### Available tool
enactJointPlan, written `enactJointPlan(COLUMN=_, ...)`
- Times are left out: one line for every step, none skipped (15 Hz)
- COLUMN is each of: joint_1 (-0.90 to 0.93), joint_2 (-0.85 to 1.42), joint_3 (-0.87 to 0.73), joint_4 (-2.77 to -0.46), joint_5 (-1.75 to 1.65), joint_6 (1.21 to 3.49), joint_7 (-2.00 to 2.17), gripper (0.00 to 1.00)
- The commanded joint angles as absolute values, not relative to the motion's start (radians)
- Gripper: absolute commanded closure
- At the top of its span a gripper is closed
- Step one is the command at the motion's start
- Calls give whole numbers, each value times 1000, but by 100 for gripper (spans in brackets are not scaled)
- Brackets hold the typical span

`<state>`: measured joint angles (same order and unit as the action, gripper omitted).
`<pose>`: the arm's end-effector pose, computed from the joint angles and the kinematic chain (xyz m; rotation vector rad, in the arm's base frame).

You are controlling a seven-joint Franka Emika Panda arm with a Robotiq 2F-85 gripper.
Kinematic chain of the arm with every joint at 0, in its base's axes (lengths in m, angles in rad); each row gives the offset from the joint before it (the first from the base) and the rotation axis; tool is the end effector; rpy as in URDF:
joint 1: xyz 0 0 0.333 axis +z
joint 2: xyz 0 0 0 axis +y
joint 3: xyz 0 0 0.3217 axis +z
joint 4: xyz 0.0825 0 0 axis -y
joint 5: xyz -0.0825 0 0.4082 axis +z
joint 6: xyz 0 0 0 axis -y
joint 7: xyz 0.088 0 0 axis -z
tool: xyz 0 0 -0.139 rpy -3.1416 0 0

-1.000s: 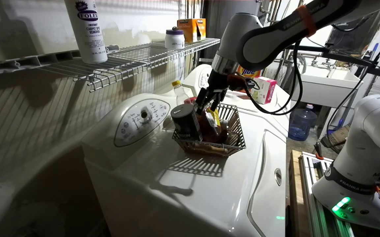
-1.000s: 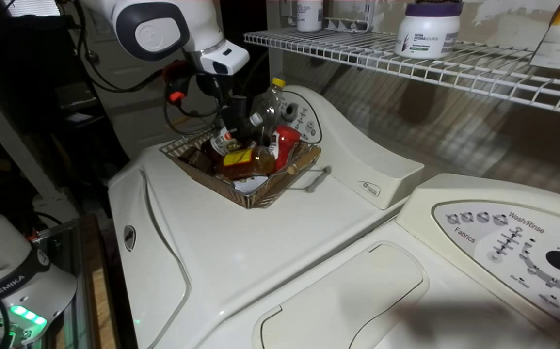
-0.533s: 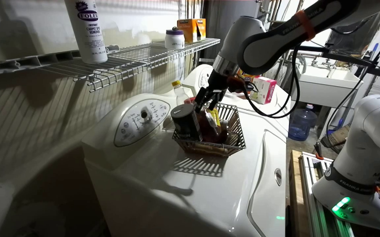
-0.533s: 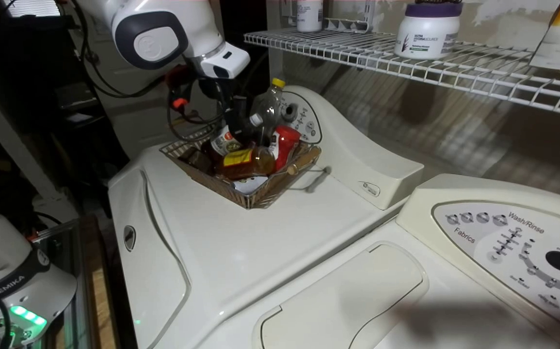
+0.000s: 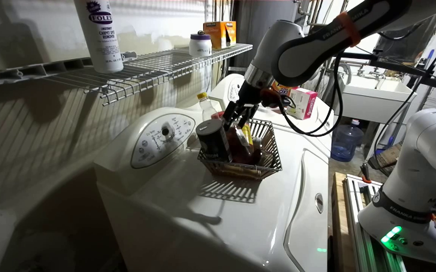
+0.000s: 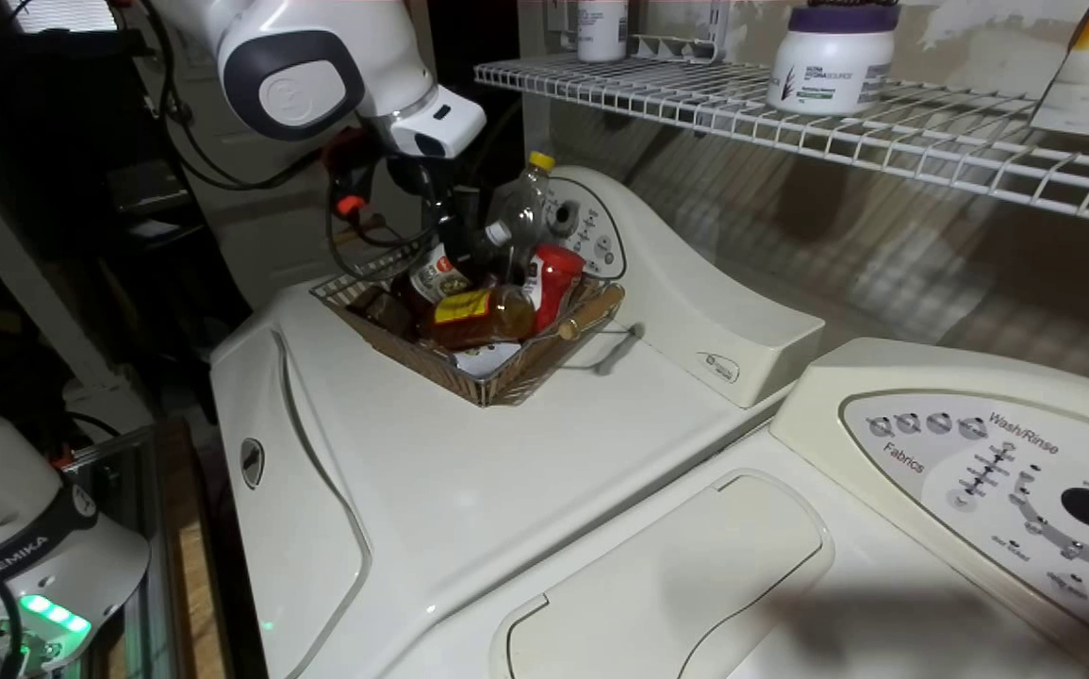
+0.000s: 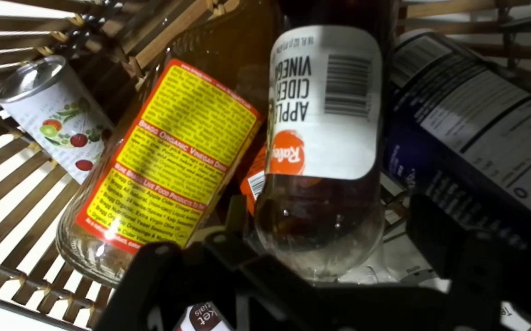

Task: Pick up the bottle and place it on the shelf

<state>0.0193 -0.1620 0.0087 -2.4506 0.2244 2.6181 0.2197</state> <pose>0.5192 0.0130 0.3543 -2.8768 0.5347 -0.4552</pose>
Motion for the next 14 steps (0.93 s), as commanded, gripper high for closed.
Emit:
enactJointPlan(joint_1=29, joint_2=-147, joint_3=5, joint_4=-2451, joint_5=264, joint_6=2642, joint_7=183, gripper=41)
enactJointPlan(joint_1=28, joint_2=-145, joint_3=6, joint_4=-2450, joint_5=261, joint_6=2643, joint_7=183, gripper=48)
enactJointPlan(joint_1=27, joint_2=-145, joint_3=5, joint_4=-2450, joint_5=260, joint_6=2643, joint_7=180, gripper=56)
enactJointPlan(joint_1=27, joint_2=-144, joint_3=5, joint_4=-2449, joint_5=261, joint_6=2642, joint_7=178, gripper=61)
enactJointPlan(joint_1=27, joint_2=-144, joint_3=5, joint_4=-2449, joint_5=260, joint_6=2643, joint_7=178, gripper=66)
enactJointPlan(joint_1=26, joint_2=-144, joint_3=4, joint_4=-2449, joint_5=261, joint_6=2643, joint_7=176, gripper=66)
enactJointPlan(joint_1=27, joint_2=-144, joint_3=3, joint_4=-2449, joint_5=262, joint_6=2644, joint_7=172, gripper=69)
enactJointPlan(joint_1=27, joint_2=-147, joint_3=3, joint_4=-2451, joint_5=260, joint_6=2644, joint_7=172, gripper=74)
enactJointPlan(joint_1=27, joint_2=-151, joint_3=4, joint_4=-2452, joint_5=260, joint_6=2645, joint_7=171, gripper=74)
enactJointPlan(joint_1=29, joint_2=-158, joint_3=4, joint_4=-2454, joint_5=263, joint_6=2645, joint_7=167, gripper=75)
enactJointPlan(joint_1=28, joint_2=-167, joint_3=5, joint_4=-2457, joint_5=259, joint_6=2647, joint_7=169, gripper=75)
enactJointPlan(joint_1=29, joint_2=-175, joint_3=4, joint_4=-2460, joint_5=260, joint_6=2648, joint_7=164, gripper=75)
enactJointPlan(joint_1=31, joint_2=-188, joint_3=4, joint_4=-2465, joint_5=262, joint_6=2653, joint_7=155, gripper=75)
enactJointPlan(joint_1=32, joint_2=-198, joint_3=3, joint_4=-2470, joint_5=262, joint_6=2657, joint_7=145, gripper=75)
